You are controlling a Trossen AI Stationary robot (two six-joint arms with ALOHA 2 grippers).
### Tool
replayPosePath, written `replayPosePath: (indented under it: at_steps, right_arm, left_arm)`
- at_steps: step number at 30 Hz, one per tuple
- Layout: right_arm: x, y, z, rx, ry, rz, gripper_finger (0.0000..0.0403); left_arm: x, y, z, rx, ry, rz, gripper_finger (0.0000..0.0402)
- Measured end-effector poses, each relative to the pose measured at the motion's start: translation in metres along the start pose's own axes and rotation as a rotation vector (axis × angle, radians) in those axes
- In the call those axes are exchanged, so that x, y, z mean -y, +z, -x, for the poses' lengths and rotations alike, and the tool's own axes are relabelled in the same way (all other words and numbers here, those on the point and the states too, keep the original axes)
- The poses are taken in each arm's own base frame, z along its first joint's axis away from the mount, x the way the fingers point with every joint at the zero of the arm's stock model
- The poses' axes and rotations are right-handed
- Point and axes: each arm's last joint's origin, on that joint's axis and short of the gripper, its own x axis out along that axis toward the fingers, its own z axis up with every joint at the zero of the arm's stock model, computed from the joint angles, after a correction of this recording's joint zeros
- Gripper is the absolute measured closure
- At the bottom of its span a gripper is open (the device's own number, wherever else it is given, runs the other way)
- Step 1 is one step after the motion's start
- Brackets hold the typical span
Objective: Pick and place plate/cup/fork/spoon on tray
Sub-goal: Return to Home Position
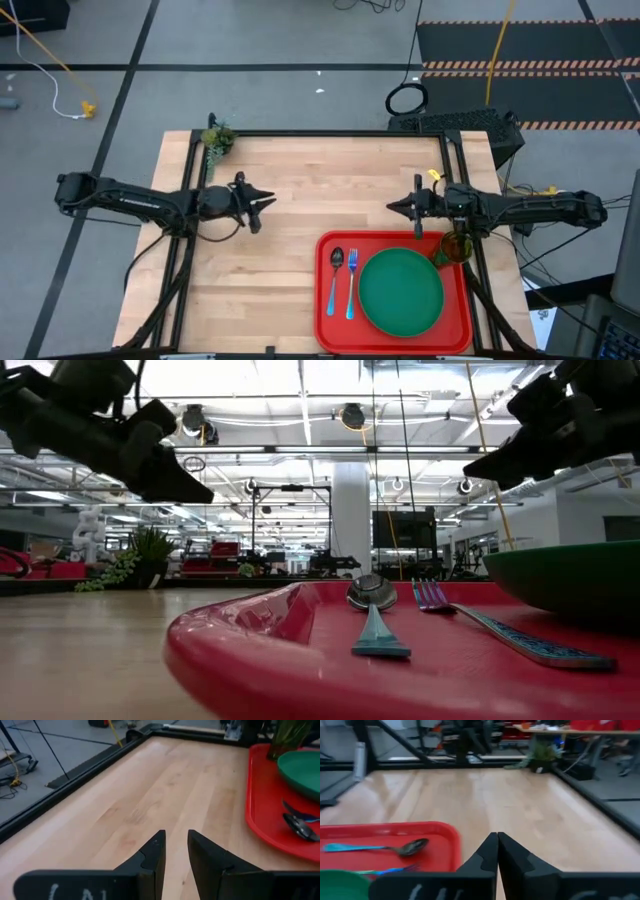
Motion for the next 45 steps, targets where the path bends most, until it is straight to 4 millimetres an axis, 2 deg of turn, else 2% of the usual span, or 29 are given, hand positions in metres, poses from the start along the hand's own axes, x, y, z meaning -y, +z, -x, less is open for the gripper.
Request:
replayPosePath:
  at_steps: [6, 17, 23, 32, 45]
  right_arm:
    - [-0.011, -0.004, 0.004, -0.036, -0.017, 0.006, 0.0403]
    - [-0.028, -0.005, 0.012, 0.014, 0.055, 0.042, 0.0403]
    - [-0.027, -0.022, 0.015, 0.088, 0.067, 0.026, 0.0403]
    - [-0.028, -0.015, 0.025, 0.185, 0.173, 0.029, 0.0403]
    - [-0.022, -0.010, 0.041, 0.320, 0.137, 0.042, 0.0403]
  left_arm:
    - [-0.004, 0.002, 0.010, 0.058, 0.000, -0.008, 0.0316]
    - [-0.006, 0.004, 0.012, 0.079, 0.010, -0.008, 0.0316]
    - [-0.006, 0.007, 0.012, 0.104, 0.008, -0.007, 0.0316]
    - [-0.006, 0.007, 0.012, 0.109, 0.007, -0.007, 0.0316]
    - [-0.006, 0.007, 0.012, 0.107, 0.004, 0.010, 0.0316]
